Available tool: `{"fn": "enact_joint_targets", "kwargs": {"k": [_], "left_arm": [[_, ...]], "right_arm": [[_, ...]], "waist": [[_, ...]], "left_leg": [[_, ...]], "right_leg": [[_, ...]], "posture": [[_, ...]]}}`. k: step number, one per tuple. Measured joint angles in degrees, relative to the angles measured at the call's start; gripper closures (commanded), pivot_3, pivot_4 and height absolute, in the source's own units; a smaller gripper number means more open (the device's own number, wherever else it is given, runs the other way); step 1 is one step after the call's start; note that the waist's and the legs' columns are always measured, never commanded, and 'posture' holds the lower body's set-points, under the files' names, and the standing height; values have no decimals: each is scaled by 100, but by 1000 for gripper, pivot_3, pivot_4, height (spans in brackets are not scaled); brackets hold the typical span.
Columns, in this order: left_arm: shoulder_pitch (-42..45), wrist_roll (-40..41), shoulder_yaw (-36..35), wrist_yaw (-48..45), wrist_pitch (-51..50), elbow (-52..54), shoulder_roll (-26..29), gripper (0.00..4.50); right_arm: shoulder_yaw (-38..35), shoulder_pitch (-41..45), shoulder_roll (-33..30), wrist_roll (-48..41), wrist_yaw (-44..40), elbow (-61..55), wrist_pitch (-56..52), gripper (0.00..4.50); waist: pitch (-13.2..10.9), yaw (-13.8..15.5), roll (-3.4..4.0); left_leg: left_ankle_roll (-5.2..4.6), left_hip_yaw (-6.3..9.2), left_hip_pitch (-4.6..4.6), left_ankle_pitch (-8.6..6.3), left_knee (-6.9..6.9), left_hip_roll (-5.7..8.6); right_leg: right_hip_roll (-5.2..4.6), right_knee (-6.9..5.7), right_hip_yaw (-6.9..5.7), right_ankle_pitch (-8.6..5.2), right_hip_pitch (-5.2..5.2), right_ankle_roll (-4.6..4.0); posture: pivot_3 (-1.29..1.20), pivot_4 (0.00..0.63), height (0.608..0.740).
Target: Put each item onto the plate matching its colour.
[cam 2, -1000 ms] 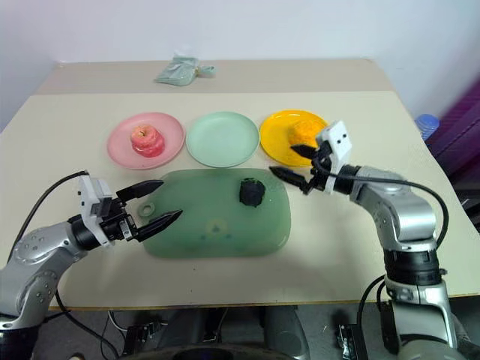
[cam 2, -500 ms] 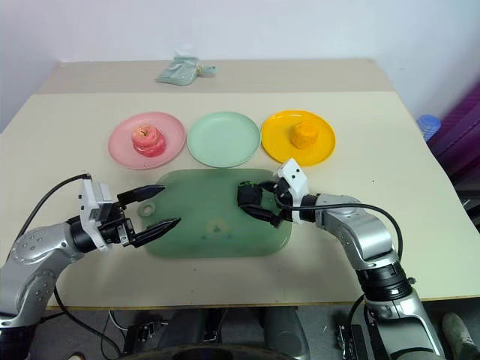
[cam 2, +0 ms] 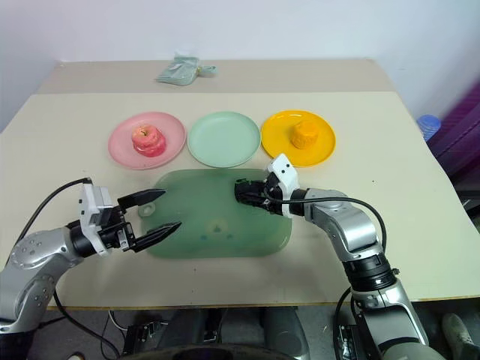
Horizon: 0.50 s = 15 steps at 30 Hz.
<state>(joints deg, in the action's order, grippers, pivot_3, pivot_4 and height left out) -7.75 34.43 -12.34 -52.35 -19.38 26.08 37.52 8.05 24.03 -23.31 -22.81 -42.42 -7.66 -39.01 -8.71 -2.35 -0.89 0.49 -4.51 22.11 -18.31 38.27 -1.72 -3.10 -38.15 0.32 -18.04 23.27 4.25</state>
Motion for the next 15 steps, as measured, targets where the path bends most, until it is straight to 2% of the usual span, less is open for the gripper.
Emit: {"fn": "enact_joint_targets", "kwargs": {"k": [3, 7, 10, 12, 15], "left_arm": [[-16, 10, -19, 86, -8, 48, -44, 0], [-58, 76, -43, 258, -44, 186, -108, 0], [-103, 113, -54, 417, -76, 246, -168, 0], [-134, 111, -49, 585, -138, 342, -202, 0], [-185, 110, -49, 780, -154, 471, -269, 0]], "right_arm": [[-71, 546, 439, 20, 261, 209, 243, 2993], [-140, 1687, 1053, 438, 725, 1425, 1064, 2993], [-134, 2368, 1414, 793, 953, 2772, 1761, 2993], [-148, 3023, 1652, 1103, 1129, 4287, 2453, 2993], [-173, 3562, 1815, 1398, 1249, 5793, 3277, 2993]], "waist": [[0, -37, 0], [0, -15, 0], [2, -19, -4], [2, -39, -4], [2, -42, -4]], "left_leg": [[3, -1, 0, 2, 0, -3], [31, -1, 1, 17, 0, -3], [31, -4, 5, 18, 3, 1], [32, -6, 5, 18, 5, 0], [32, -6, 6, 18, 3, -1]], "right_leg": [[8, -6, 2, 0, 6, 0], [8, -6, 1, 0, 7, 0], [5, -5, 1, 0, 7, 0], [6, -6, 1, 0, 9, 0], [6, -6, 0, 0, 10, 0]], "posture": [[0, 150, 740], [0, 150, 740], [0, 150, 740], [0, 150, 740], [0, 150, 740]]}}
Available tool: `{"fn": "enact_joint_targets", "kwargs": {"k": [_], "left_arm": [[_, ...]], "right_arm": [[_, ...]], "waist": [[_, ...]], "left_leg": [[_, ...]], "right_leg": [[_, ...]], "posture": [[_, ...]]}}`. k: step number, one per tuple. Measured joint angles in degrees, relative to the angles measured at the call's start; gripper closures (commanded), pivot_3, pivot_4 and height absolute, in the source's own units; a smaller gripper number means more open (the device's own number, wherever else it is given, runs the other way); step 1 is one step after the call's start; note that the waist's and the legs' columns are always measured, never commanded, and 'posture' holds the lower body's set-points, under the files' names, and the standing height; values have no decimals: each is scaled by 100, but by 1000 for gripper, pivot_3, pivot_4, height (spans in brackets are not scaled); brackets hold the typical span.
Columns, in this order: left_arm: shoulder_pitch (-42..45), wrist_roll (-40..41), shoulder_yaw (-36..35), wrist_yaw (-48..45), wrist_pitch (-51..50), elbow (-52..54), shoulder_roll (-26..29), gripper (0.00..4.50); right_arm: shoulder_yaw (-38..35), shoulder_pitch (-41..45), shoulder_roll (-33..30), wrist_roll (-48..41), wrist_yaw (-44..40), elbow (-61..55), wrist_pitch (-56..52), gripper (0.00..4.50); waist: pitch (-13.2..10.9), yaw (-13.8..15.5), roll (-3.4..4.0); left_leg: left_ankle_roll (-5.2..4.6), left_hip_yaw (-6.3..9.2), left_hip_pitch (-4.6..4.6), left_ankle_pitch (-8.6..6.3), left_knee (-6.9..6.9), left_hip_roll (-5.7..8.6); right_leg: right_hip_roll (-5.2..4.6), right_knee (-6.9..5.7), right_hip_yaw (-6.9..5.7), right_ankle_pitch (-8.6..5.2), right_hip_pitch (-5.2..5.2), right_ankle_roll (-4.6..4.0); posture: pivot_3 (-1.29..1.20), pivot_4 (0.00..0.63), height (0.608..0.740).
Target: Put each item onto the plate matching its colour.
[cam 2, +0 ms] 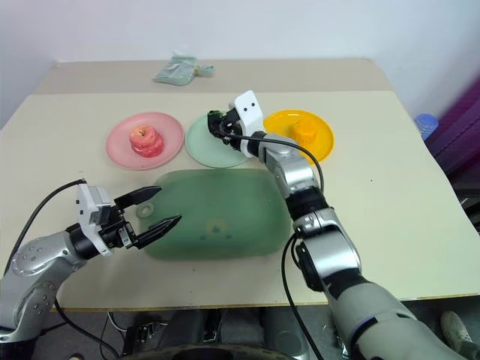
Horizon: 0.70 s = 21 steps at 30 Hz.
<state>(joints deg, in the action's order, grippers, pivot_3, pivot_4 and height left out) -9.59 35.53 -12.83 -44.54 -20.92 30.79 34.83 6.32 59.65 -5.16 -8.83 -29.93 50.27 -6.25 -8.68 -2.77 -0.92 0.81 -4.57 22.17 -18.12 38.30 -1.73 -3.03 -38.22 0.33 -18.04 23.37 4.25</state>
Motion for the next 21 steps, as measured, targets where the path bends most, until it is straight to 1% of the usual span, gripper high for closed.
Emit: {"fn": "enact_joint_targets", "kwargs": {"k": [1, 2, 4, 6, 7, 8, 12, 15, 18, 19, 20, 21], "left_arm": [[-16, 0, 0, 35, -2, 37, -11, 0], [-72, 0, -3, 113, -3, 99, -12, 0], [-146, 1, -5, 206, -5, 177, -29, 0], [-228, 1, -9, 321, -6, 230, -65, 0], [-284, 1, -15, 366, -6, 263, -68, 0], [-347, 1, -32, 405, -6, 312, -72, 0], [-439, -75, -130, 666, 2, 366, -160, 0], [-364, -277, -172, 933, 59, 324, -277, 0], [-124, -351, -239, 1189, 195, 114, -543, 0], [-62, -356, -251, 1207, 224, 59, -566, 0], [-52, -357, -269, 1211, 243, 34, -560, 0], [-11, -357, -271, 1197, 243, -13, -546, 0]], "right_arm": [[-6, 55, 28, 56, 13, 259, 157, 2993], [-21, 147, 69, 137, 20, 698, 390, 2682], [-60, 215, 112, 228, 22, 1224, 632, 1921], [-96, 268, 156, 334, 23, 1652, 819, 992], [-106, 273, 176, 388, 26, 1773, 906, 440], [-115, 275, 182, 424, 29, 1858, 994, 66], [-318, 274, 159, 424, -64, 1943, 1152, 66], [-467, 216, 62, 342, -321, 1590, 1175, 66], [-607, -205, -266, 105, -643, 214, 913, 66], [-632, -540, -435, -9, -750, -560, 695, 66], [-648, -809, -569, -96, -846, -1069, 537, 66], [-675, -1297, -829, -250, -981, -2006, 181, 66]], "waist": [[0, 0, 0], [0, -8, 0], [0, -15, 0], [0, -39, 1], [0, -59, 1], [0, -84, 1], [-1, -125, 2], [-2, -113, 3], [-1, -60, 1], [0, -35, 1], [0, -7, 1], [1, 41, 3]], "left_leg": [[0, 0, 1, 0, 0, 0], [0, -1, 1, 0, 0, 0], [0, 0, 1, 0, 0, -1], [2, 0, 1, 1, 0, -2], [2, 0, 1, 1, 0, -2], [2, 0, 1, 1, 0, -2], [4, 2, 1, 2, -1, -4], [3, 2, 2, 2, -1, -3], [3, 7, 4, 1, 1, -3], [2, 8, 5, 1, 0, -3], [2, 13, 6, 0, -1, -3], [1, 17, 11, 0, -4, -3]], "right_leg": [[0, 0, 0, 0, -1, 0], [-1, 0, 0, 0, 0, 0], [-1, 0, 0, 0, -1, 0], [-1, 0, 0, 0, -1, 0], [0, 0, 0, 0, -1, 0], [0, 0, 0, 0, -1, 0], [1, -1, 0, 0, 0, 0], [0, -1, 0, 0, -1, 0], [-2, -1, -4, 0, -5, 1], [-3, -1, -5, 0, -5, 1], [-4, -1, -9, 0, -4, 1], [-6, -1, -14, 0, -5, 1]], "posture": [[0, 150, 740], [0, 150, 740], [0, 150, 740], [0, 150, 740], [0, 150, 740], [0, 150, 740], [0, 150, 740], [0, 150, 740], [0, 150, 740], [0, 150, 740], [0, 150, 740], [0, 150, 740]]}}
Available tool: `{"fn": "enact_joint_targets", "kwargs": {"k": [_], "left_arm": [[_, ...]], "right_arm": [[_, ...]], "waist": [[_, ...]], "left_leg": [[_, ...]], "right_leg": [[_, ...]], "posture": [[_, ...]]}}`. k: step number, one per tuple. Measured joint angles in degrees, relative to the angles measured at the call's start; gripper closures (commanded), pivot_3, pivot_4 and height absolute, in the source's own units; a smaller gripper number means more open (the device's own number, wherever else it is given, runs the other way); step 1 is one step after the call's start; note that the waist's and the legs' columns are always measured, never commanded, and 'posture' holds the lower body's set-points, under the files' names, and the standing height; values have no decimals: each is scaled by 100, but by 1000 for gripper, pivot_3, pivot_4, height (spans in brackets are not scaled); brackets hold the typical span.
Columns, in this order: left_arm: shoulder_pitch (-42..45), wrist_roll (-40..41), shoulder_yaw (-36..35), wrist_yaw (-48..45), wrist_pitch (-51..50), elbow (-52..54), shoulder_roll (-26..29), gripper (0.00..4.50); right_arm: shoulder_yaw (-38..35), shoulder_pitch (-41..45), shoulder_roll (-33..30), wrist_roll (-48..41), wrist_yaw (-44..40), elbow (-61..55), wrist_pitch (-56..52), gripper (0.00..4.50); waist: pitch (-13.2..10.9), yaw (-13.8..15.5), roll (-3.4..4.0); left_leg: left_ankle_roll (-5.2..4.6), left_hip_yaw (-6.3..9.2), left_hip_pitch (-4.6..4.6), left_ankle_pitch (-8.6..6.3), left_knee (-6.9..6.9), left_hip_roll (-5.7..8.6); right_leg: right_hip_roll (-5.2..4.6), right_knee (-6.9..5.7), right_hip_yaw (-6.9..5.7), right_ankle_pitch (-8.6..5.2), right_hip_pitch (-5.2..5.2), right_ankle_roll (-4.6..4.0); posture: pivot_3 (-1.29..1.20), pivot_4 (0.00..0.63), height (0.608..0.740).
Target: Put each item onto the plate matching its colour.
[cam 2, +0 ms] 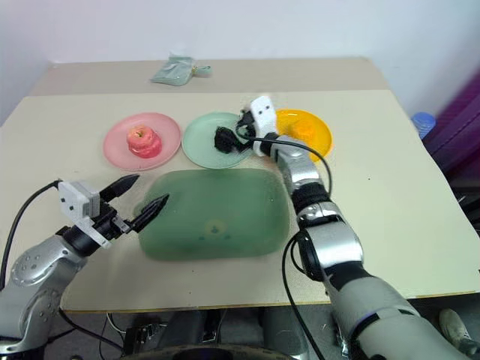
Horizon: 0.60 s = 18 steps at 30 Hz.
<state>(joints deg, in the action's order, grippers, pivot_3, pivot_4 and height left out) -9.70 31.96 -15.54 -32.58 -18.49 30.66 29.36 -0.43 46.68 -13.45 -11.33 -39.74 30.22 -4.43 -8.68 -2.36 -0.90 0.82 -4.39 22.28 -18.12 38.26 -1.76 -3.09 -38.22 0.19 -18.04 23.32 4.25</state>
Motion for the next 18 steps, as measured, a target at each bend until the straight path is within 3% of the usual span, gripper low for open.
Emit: {"fn": "enact_joint_targets", "kwargs": {"k": [2, 7, 13, 18], "left_arm": [[30, 0, -50, -86, 0, -128, 88, 0], [115, 43, -190, -180, -160, -275, 324, 0], [-266, -34, -439, -213, -257, -299, 567, 0], [-314, -52, -454, -49, -593, -171, 637, 0]], "right_arm": [[-11, -1059, -642, -349, -333, -1672, -796, 66], [-492, -3127, -1951, -918, -772, -4016, -1877, 66], [-1865, -5413, -2553, -1240, -957, -4878, -2011, 66], [-2422, -6054, -2606, -1466, -1043, -5047, -2031, 66]], "waist": [[0, 81, 1], [0, 137, 2], [1, 161, 0], [-1, 123, -1]], "left_leg": [[-3, 7, 9, -2, 0, 1], [-32, 3, -6, -18, 2, 2], [-35, 2, -28, -19, 0, 3], [-39, 1, -100, -23, -8, 1]], "right_leg": [[-5, 2, -13, 0, 1, 0], [-7, 11, -14, 0, -7, 0], [-7, 15, -14, -1, -32, -1], [-6, 24, -13, -3, -101, -4]], "posture": [[0, 150, 740], [0, 150, 740], [0, 150, 740], [0, 150, 740]]}}
